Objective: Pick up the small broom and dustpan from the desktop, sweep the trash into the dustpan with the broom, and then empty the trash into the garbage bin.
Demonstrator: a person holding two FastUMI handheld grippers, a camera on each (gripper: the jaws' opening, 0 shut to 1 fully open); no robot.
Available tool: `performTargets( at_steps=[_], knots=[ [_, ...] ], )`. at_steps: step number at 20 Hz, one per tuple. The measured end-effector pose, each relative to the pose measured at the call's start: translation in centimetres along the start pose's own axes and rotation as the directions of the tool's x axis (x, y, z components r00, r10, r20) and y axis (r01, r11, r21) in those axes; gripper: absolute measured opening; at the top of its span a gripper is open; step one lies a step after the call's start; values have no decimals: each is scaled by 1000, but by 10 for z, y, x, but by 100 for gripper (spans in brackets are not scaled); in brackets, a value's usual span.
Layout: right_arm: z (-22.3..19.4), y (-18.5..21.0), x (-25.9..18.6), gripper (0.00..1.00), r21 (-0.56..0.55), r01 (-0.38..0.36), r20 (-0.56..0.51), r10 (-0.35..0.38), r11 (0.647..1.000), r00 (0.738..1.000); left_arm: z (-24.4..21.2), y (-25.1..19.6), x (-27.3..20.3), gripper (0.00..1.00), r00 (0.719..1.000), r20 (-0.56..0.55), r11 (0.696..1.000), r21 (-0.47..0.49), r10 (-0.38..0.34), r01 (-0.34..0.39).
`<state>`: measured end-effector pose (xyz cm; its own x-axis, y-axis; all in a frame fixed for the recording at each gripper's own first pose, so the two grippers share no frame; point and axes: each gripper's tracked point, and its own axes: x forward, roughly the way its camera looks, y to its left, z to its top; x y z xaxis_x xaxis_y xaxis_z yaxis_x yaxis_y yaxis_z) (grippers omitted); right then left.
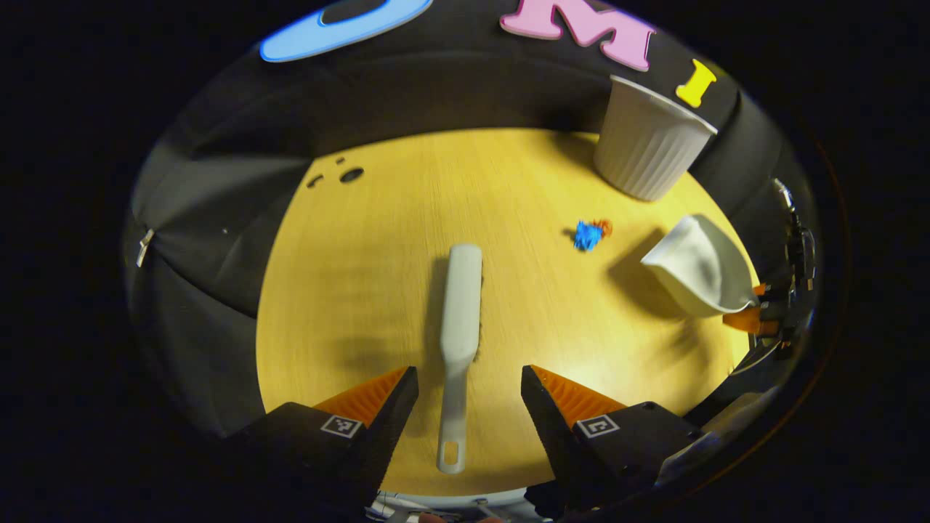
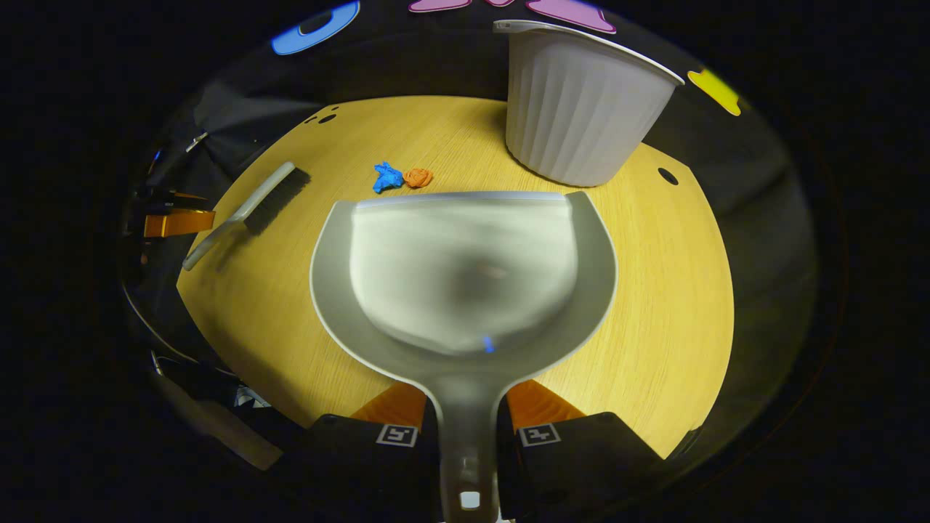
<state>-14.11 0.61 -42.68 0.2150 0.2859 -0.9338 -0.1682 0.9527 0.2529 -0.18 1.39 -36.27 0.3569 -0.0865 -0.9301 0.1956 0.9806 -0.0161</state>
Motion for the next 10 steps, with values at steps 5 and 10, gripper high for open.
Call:
performTargets(
  at_steps=[5, 10],
  knots=[
    [-3, 3, -6, 35, 8, -5, 23, 5, 1000, 1000, -20, 4, 35, 88, 991, -133, 999, 46, 6, 0],
    [-12, 7, -8, 35, 4, -11, 8, 11, 1000, 1000, -22, 5, 65, 86, 980, -199, 999, 54, 15, -5]
  ],
)
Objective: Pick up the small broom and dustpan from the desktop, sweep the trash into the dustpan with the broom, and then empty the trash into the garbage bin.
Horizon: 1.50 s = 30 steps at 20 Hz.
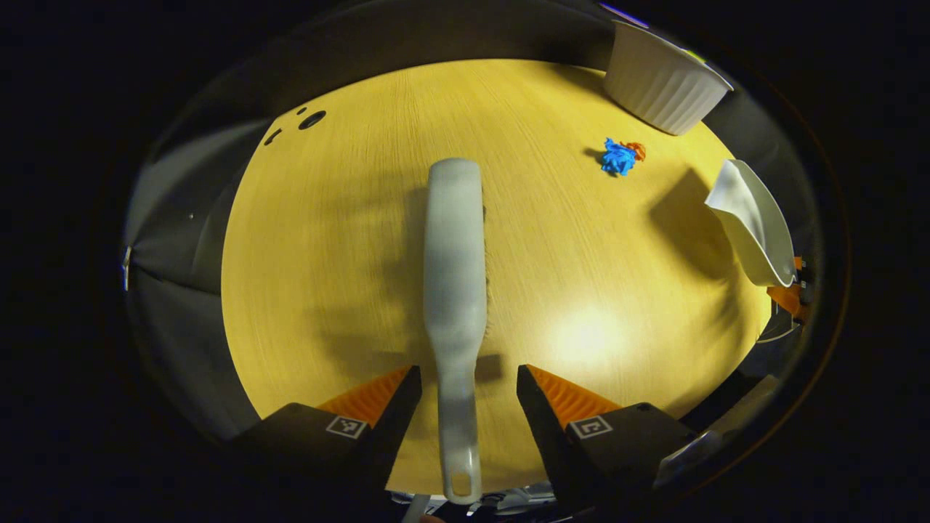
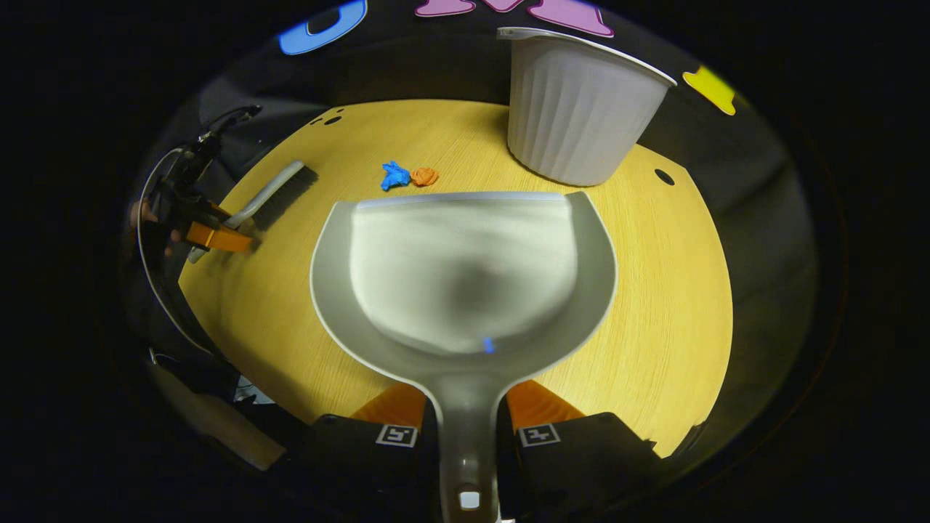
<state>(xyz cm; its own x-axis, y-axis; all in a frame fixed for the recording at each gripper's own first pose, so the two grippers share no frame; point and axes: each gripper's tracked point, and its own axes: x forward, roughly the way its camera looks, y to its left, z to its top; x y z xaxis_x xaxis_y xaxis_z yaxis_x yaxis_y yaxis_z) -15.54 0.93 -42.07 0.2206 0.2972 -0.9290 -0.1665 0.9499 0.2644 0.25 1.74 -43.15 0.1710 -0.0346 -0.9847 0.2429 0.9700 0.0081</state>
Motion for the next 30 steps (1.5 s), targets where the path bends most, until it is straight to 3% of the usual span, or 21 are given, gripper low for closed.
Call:
performTargets(
  at_steps=[3, 6, 7, 9, 10, 15, 16, 18, 22, 25, 30],
  knots=[
    [-3, 3, 0, 35, -13, -8, -13, 8, 1000, 1000, 4, 3, 14, 78, 1000, -20, 1000, 1, 14, -14],
    [-1, 5, -2, 35, -16, -12, -14, 12, 1000, 1000, 7, 1, 18, 57, 1000, -24, 1000, 10, 9, -9],
    [0, 5, -2, 39, -17, -13, -15, 13, 1000, 1000, 7, 0, 19, 54, 1000, -25, 1000, 14, 1, -1],
    [1, 8, -2, 35, -26, -19, -23, 19, 999, 1000, 7, -2, 16, 43, 999, -36, 1000, 21, -17, 18],
    [2, 9, -2, 35, -34, -22, -29, 21, 999, 999, 7, -2, 19, 33, 999, -38, 1000, 13, -25, 25],
    [-4, 9, -2, 32, -94, -19, -128, 7, 995, 992, 39, 6, 11, 25, 998, 55, 999, 50, 15, -18],
    [-2, 9, -2, 39, -111, -25, -151, 8, 994, 988, 54, 2, 7, 24, 996, 85, 997, 69, 9, -15],
    [1, 8, 1, 35, -133, -46, -200, 19, 990, 980, 79, -5, 5, 24, 993, 115, 991, 129, 8, -23],
    [6, 12, 12, 35, -146, -96, -278, 52, 985, 959, 123, -34, 11, 24, 993, 122, 964, 264, 1, -34],
    [3, 6, 21, 36, -194, -90, -309, 26, 977, 951, 144, -60, 21, 24, 995, 103, 941, 337, -11, -25],
    [5, 7, 21, 35, -193, -92, -302, 30, 977, 953, 157, -97, 34, 24, 998, 46, 888, 459, -43, 18]
  ],
)
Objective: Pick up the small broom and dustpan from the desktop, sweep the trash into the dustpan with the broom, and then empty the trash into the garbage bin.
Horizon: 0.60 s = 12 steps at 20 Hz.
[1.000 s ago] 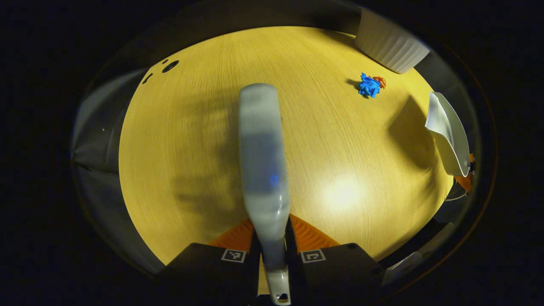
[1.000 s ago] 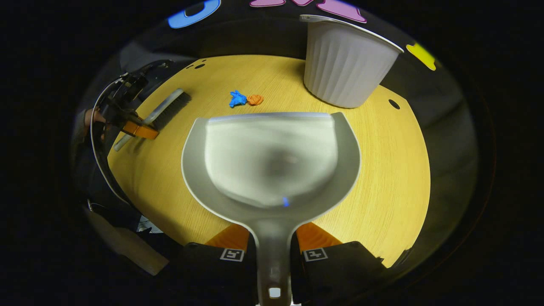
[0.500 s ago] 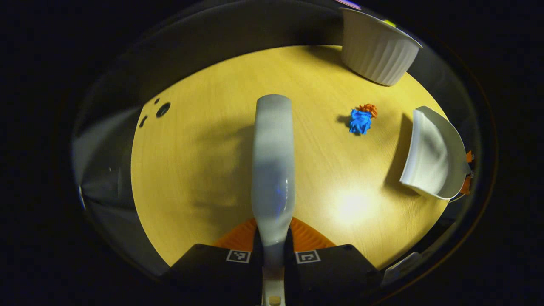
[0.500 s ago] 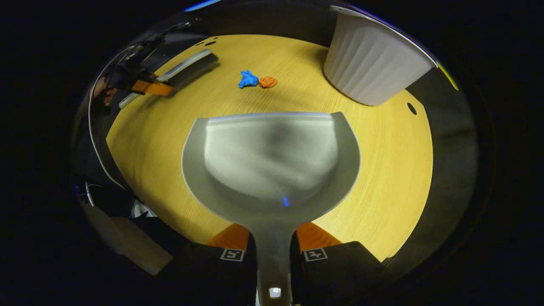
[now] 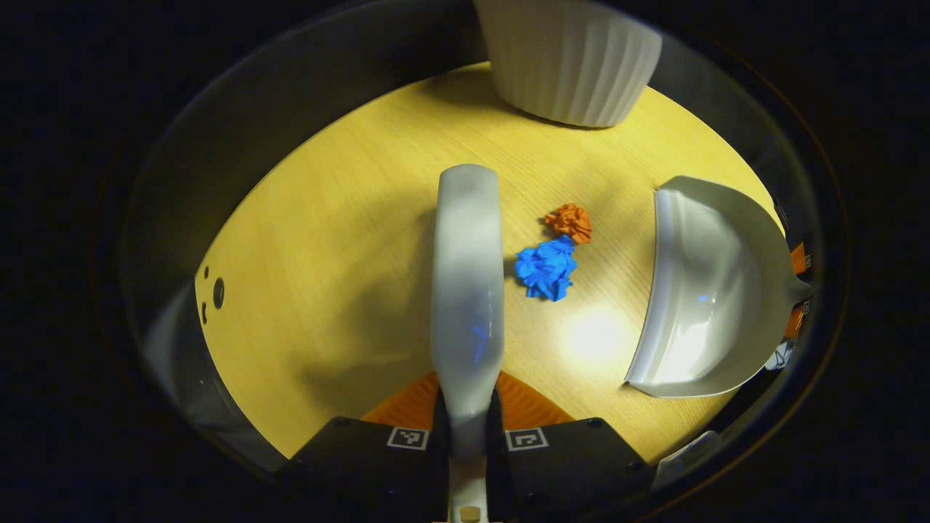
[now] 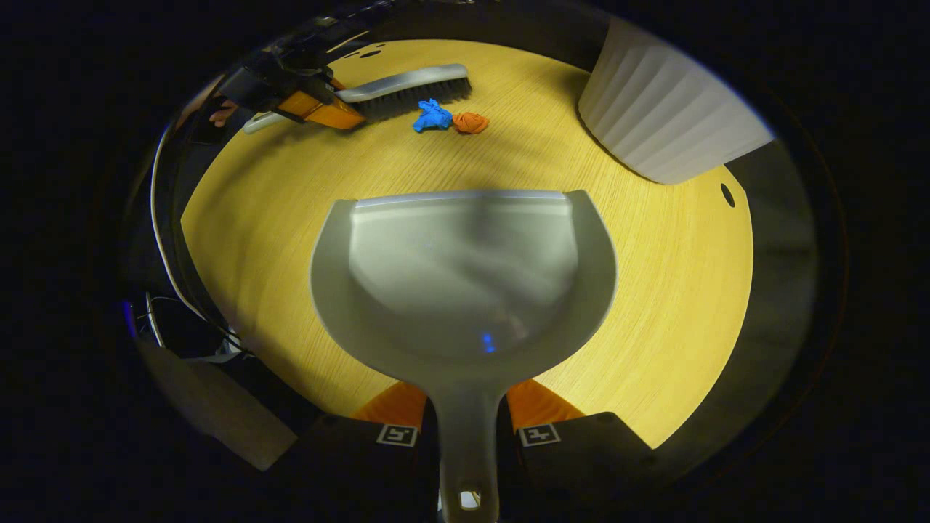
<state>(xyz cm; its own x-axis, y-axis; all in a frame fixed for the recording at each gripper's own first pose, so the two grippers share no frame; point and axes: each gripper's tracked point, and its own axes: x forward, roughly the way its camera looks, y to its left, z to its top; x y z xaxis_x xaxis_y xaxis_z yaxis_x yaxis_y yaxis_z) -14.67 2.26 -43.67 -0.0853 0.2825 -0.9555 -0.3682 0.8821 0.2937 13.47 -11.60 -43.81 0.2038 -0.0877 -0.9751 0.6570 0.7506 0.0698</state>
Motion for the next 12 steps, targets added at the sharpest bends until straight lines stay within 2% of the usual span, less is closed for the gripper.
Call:
performTargets(
  at_steps=[2, 3, 5, 6, 7, 12],
  knots=[
    [2, 1, 0, 35, -1, -1, 5, 1, 1000, 1000, 4, -14, 1, 24, 999, -12, 998, 43, -41, 42],
    [2, 1, 1, 32, -4, -2, 9, 2, 1000, 1000, 4, -24, 1, 24, 998, -15, 996, 63, -58, 58],
    [-1, 1, 2, 39, -5, -5, 18, 5, 1000, 1000, 6, -39, -3, 24, 995, -23, 990, 98, -100, 102],
    [-1, 1, 3, 32, -4, -7, 25, 7, 1000, 1000, 5, -49, -6, 24, 992, -32, 986, 105, -124, 127],
    [-1, 0, 3, 35, -2, -8, 30, 8, 1000, 1000, 3, -58, -10, 24, 987, -41, 981, 110, -155, 159],
    [-3, -3, 4, 35, 4, -10, 63, 10, 1000, 998, -9, -112, -23, 24, 955, -90, 945, 143, -282, 293]
  ],
)
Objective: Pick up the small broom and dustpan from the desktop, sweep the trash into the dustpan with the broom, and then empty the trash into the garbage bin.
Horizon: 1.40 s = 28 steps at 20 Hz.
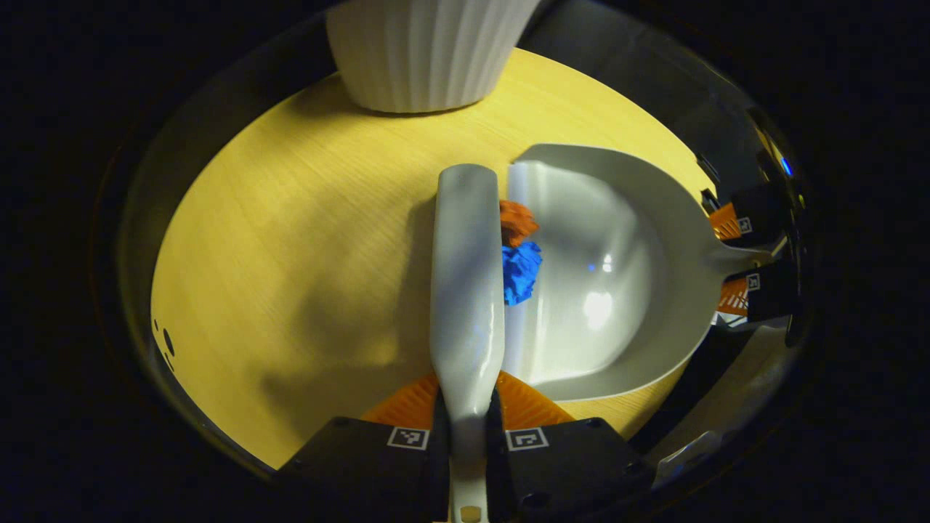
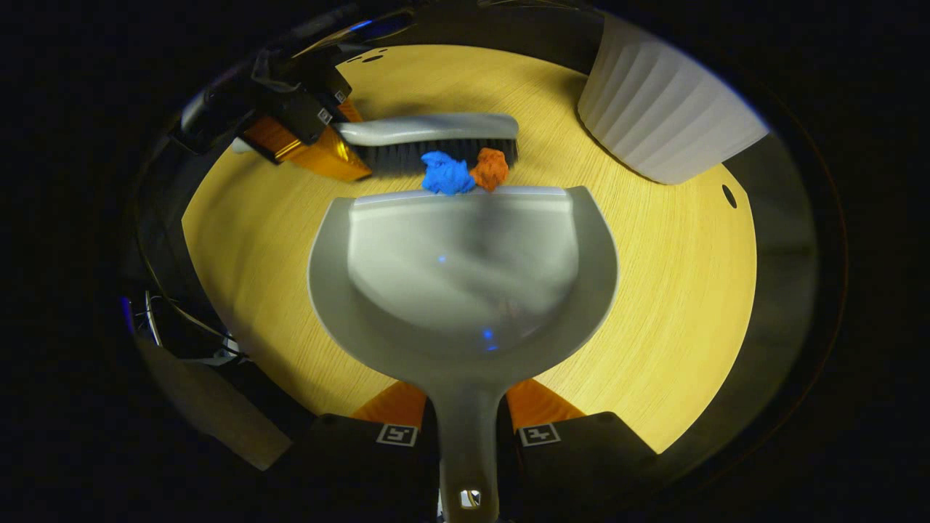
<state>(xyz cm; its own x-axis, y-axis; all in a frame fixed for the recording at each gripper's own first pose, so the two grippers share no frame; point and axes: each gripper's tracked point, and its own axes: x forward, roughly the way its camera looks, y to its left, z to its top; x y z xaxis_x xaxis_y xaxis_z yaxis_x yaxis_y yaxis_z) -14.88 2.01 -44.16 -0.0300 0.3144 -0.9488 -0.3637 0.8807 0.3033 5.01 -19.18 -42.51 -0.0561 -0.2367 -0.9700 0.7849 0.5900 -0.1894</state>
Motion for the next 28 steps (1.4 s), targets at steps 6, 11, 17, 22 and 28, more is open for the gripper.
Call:
performTargets(
  at_steps=[6, 11, 17, 22, 28],
  knots=[
    [-9, -7, 5, 35, 56, 12, 44, -14, 998, 999, 4, 6, -14, 24, 997, 72, 994, -103, 34, -27],
    [-10, -19, -7, 35, 126, 25, 113, -40, 992, 993, -6, 23, -46, 24, 981, 194, 969, -246, 27, 22],
    [-20, -23, 1, 35, 114, 40, 36, -45, 993, 998, 8, 53, -27, 24, 987, 120, 978, -189, 108, -84],
    [-16, -25, 3, 35, 83, 18, 8, -19, 996, 1000, 28, 41, -11, 24, 998, 48, 995, -92, 35, -30],
    [-12, -22, 6, 35, 65, 17, 27, -19, 998, 999, 33, -1, 1, 24, 994, 9, 994, 17, -113, 112]
  ],
)
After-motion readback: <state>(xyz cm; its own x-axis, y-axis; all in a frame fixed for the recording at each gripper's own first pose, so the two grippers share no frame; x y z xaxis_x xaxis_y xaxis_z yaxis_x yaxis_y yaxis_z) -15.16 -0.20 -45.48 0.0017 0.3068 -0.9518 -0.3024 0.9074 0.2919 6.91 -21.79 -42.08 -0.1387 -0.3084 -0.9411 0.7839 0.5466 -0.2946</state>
